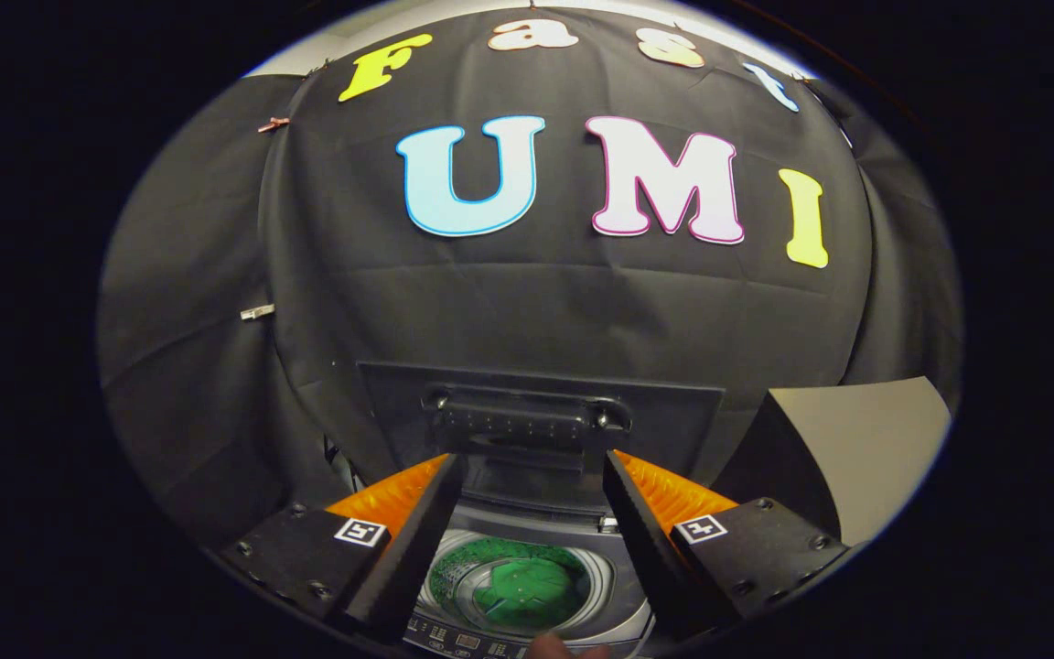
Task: Put the clothes into the washing machine and then close the washing machine lid.
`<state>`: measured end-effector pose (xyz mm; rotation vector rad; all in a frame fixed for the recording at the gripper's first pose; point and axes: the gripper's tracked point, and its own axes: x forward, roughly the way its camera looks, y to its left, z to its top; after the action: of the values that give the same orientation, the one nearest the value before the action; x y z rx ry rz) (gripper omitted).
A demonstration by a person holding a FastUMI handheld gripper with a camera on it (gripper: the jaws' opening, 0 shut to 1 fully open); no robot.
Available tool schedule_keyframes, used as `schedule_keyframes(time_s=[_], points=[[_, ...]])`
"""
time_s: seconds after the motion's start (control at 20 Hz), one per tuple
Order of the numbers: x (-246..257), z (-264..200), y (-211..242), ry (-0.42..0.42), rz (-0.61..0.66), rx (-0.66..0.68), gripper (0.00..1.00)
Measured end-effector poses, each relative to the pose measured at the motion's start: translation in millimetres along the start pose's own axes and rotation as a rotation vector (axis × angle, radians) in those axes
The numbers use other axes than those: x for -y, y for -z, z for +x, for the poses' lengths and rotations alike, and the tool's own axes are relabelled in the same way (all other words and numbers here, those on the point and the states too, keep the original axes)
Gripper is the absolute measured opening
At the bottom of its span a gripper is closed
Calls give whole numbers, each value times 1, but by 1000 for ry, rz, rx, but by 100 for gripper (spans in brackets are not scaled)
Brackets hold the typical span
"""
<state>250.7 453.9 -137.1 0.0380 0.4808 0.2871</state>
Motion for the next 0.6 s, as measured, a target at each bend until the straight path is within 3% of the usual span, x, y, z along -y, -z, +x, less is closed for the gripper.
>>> schedule_keyframes(time_s=[0.4,0.6], points=[[-1,3,-76,-1,44,99,100],[-1,30,-104,16,31,106,100]])
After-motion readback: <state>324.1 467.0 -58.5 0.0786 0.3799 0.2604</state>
